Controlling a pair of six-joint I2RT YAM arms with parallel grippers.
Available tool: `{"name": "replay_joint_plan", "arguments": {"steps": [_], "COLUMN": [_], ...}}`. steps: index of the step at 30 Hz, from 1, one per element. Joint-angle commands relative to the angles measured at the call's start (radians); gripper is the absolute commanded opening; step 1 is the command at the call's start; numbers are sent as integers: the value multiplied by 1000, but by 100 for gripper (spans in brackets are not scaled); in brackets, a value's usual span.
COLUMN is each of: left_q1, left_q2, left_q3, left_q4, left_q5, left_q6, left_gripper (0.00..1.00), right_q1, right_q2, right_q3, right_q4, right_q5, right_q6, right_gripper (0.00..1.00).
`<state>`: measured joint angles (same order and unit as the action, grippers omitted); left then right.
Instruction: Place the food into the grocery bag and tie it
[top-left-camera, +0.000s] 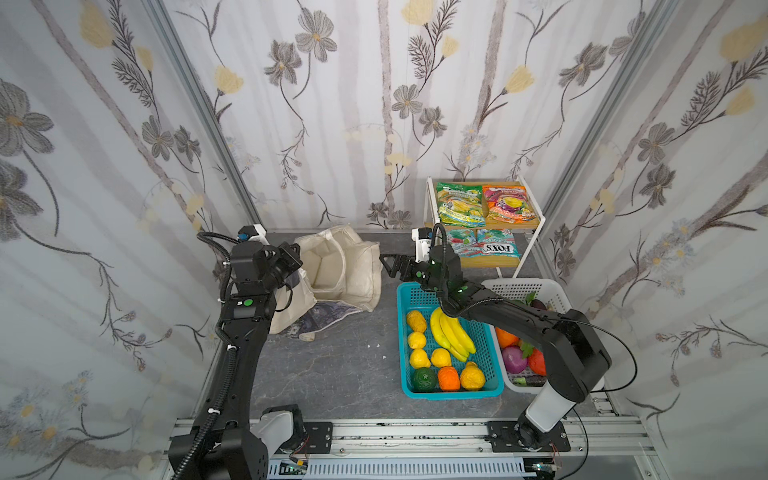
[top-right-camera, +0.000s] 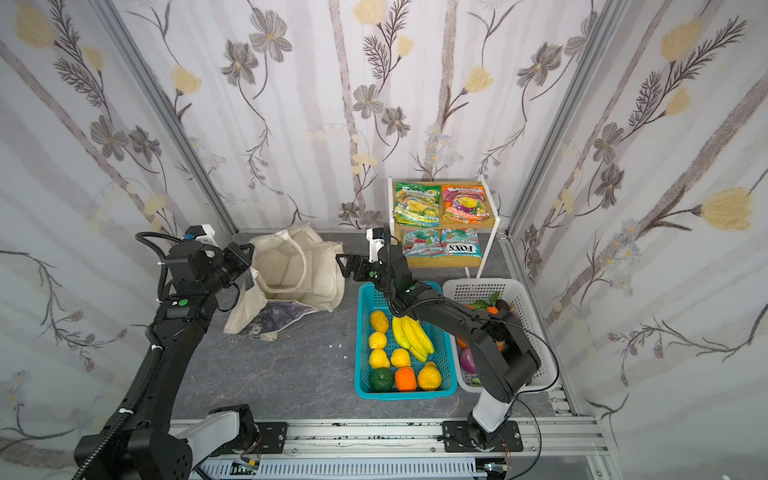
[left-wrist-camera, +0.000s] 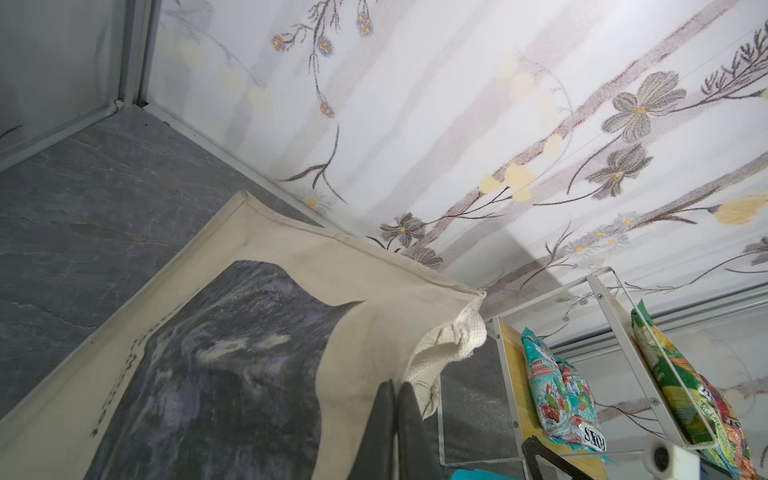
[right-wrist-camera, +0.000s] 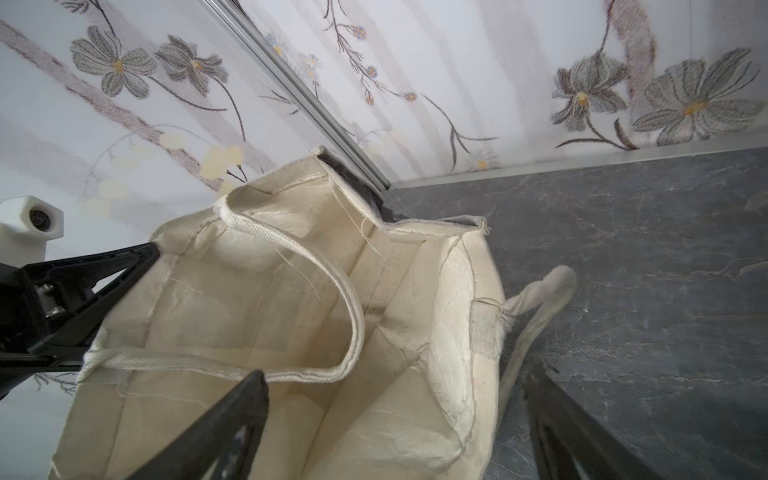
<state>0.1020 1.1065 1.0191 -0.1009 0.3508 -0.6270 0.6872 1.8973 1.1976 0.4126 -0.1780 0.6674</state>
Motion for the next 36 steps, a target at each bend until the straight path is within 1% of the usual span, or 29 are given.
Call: {"name": "replay_joint_plan", "arguments": {"steps": [1,8,10,13,15,18,20,22,25,29,32,33,34,36], "left_q1": [23,86,101,116,122,131,134,135,137,137,139,140,141,142], "left_q2": [-17,-41,-45,-56,-68,-79,-82,-86,-89,-93,-102,-106,-110,-116], "left_q3": [3,-1,1,-2,-5,-2,-1,5,17,30,27,27,29,34], "left_q4": [98,128,134,149,157,163,171,177,181,191,193,193,194,196], "left_q5": [67,119,127,140,134,130,134,134,119,116,107,103,98,88], "left_q6": [-30,-84,-97,-122,-130,-142,-158,-166,-175,-192,-196,-198,-201,-207], "left_gripper": [0,0,0,0,0,0,0,0,0,0,0,0,0,0], "right_q1": [4,30,33,44,57,69,73,88,113,124,127,143,162,166], "right_q2": [66,156,178,212,218,206,204,208,224,266,286,291,297,305], "right_q3": [36,72,76,97,101,63,50,67,80,105,118,117,120,122], "right_q4": [4,43,60,78,81,110,124,93,85,100,88,88,90,105], "right_q5": [-32,-42,-53,-74,-78,-51,-59,-55,-57,-91,-78,-68,-66,-63], "right_q6": [55,64,73,74,71,88,97,82,65,103,114,118,121,136], "right_gripper": [91,89,85,75,74,73,70,67,67,66,65,65,67,73]}}
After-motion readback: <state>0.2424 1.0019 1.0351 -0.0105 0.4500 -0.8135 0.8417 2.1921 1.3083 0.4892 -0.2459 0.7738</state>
